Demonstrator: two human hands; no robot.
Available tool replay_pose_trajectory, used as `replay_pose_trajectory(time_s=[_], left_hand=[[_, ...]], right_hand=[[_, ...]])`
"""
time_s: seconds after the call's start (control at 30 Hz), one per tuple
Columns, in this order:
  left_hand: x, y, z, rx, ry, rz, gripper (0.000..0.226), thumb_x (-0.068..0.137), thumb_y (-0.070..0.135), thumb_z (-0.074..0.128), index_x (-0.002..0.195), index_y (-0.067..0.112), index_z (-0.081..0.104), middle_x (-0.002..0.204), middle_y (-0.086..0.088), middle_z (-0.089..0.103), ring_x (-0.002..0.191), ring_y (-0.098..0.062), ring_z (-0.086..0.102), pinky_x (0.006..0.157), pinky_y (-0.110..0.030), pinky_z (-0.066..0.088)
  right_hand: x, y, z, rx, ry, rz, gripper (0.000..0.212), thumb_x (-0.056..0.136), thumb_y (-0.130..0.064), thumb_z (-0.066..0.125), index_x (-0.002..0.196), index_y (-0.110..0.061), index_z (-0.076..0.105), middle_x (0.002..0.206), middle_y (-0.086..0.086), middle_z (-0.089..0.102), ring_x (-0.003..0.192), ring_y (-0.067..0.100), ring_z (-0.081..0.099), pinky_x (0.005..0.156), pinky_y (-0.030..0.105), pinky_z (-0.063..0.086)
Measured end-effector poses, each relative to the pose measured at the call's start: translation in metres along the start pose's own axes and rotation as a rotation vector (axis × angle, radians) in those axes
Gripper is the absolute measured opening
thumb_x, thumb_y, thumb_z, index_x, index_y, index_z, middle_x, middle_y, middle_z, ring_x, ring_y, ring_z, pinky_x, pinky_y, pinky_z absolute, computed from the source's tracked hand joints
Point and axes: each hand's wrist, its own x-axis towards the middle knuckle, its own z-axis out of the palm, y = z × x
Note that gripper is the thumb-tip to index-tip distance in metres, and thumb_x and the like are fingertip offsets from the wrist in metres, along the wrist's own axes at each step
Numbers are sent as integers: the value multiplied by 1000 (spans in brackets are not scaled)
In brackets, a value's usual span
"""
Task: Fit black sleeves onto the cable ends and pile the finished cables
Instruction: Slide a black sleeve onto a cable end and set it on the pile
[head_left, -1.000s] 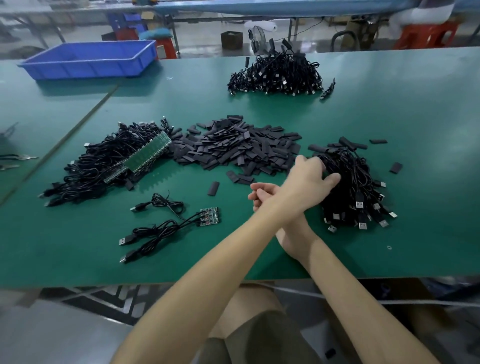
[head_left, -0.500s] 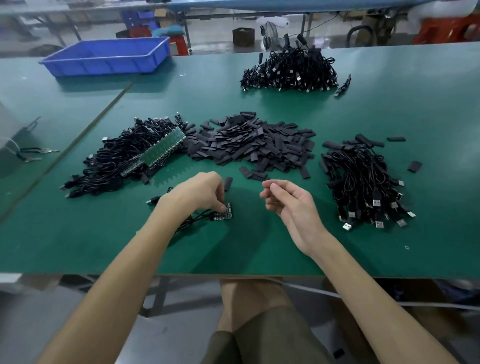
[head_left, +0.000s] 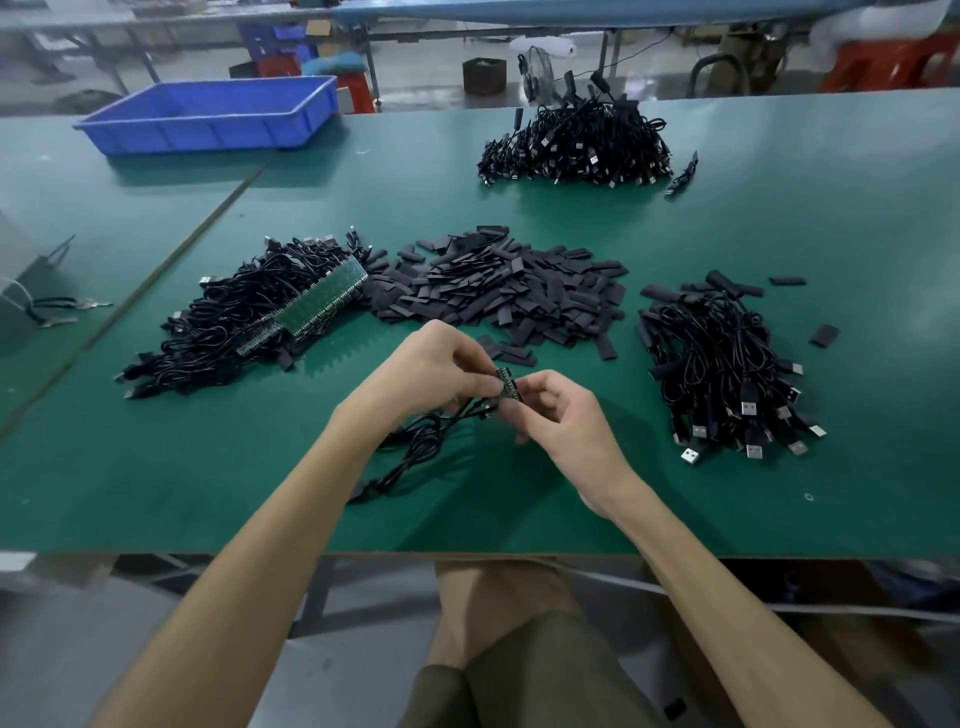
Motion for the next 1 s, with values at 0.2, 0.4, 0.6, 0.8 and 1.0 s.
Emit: replay_pose_trajectory(time_s=[0.2, 0.4, 0.6, 0.8, 1.0], left_hand=[[-2, 1, 1, 1, 42, 52, 6, 84, 23, 82, 82, 25, 76, 78, 4, 74, 63, -8, 67, 55, -24, 57], [-5, 7, 8, 58, 73, 90, 15, 83, 19, 83, 72, 26, 75, 64, 7, 71, 52, 0, 61, 51, -16, 50], [-8, 4, 30, 115, 160, 66, 30, 89, 7, 75, 72, 28, 59, 73, 9, 65, 66, -5, 61, 61, -22, 49], [-14, 5, 47, 98, 296, 30, 27, 85, -1, 67, 74, 21, 55, 73, 11, 61, 71, -10, 61, 72, -41, 56], [-19, 9, 57, 122, 435, 95, 25, 88, 1, 65, 76, 20, 54, 84, 9, 59, 79, -15, 59, 73, -45, 53]], right_hand=[[0, 0, 0, 2, 55, -31, 14, 96, -21, 74, 93, -9, 66, 80, 2, 76, 64, 8, 64, 62, 23, 52], [0, -2, 1, -43, 44, -18, 20, 96, -24, 74, 90, -8, 65, 73, 5, 70, 63, 8, 57, 59, 29, 47], [-3, -4, 0, -89, 71, 3, 37, 87, -29, 75, 80, 1, 54, 61, -5, 52, 58, 12, 39, 57, 34, 31], [-2, -5, 0, -137, 99, -5, 31, 87, -17, 75, 77, 2, 52, 66, 13, 54, 63, 15, 41, 61, 36, 33], [-3, -8, 1, -97, 134, 12, 26, 79, -33, 71, 72, -13, 55, 62, -4, 57, 57, 11, 42, 57, 34, 35]])
